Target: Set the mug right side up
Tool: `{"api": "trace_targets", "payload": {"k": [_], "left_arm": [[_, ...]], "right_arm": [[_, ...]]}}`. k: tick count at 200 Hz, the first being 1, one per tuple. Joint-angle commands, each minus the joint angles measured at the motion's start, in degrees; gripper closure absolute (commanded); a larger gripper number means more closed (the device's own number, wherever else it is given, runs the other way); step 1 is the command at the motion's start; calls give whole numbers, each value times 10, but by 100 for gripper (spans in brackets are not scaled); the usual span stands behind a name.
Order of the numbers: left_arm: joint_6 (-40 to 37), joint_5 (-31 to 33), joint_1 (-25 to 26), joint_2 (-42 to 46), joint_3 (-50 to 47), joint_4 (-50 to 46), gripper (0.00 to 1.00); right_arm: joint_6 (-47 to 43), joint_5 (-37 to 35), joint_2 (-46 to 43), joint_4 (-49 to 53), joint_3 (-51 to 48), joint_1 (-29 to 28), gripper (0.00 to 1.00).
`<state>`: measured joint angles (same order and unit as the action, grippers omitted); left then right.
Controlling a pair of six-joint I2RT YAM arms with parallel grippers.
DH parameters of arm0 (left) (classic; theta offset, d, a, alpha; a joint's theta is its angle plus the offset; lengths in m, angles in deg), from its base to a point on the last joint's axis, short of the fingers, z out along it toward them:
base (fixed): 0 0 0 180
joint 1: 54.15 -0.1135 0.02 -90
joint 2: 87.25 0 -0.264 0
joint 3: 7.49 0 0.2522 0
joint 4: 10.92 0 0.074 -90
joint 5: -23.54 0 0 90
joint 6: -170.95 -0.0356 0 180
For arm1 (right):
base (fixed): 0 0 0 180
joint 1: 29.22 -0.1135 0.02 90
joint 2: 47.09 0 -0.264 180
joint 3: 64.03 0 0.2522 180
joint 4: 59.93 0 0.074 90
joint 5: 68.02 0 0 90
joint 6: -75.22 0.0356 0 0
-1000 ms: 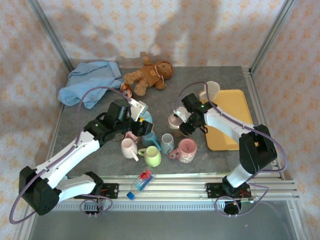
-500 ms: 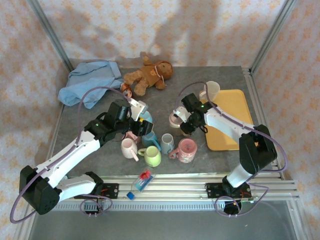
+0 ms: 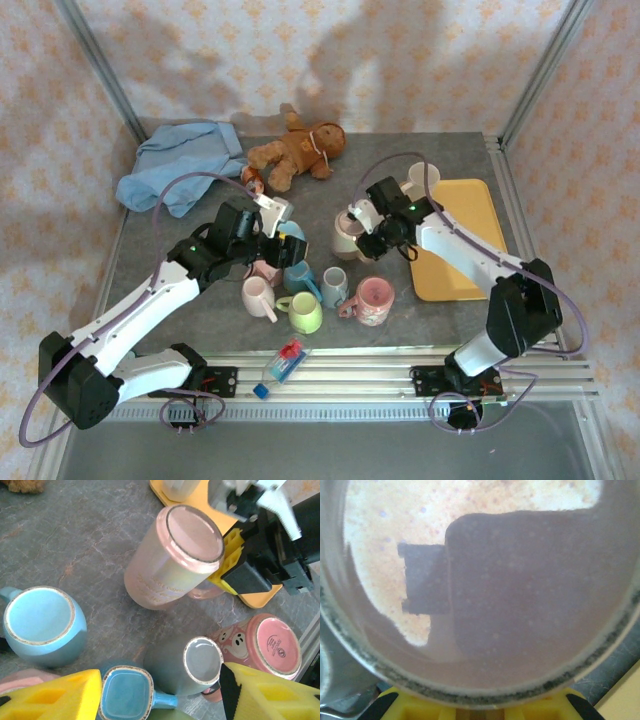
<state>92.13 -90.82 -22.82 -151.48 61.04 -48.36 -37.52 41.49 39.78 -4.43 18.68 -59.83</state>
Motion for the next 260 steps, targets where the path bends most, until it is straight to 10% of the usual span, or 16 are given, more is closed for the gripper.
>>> {"api": "trace_targets", "payload": {"k": [1, 260], "left_arm": [[33, 14, -7, 15, 23, 20, 35], [483, -105, -87, 14, -30, 404, 32]], "right_arm": [[34, 21, -44, -36, 49, -3, 100], [354, 184, -120, -399, 120, -3, 100]]}}
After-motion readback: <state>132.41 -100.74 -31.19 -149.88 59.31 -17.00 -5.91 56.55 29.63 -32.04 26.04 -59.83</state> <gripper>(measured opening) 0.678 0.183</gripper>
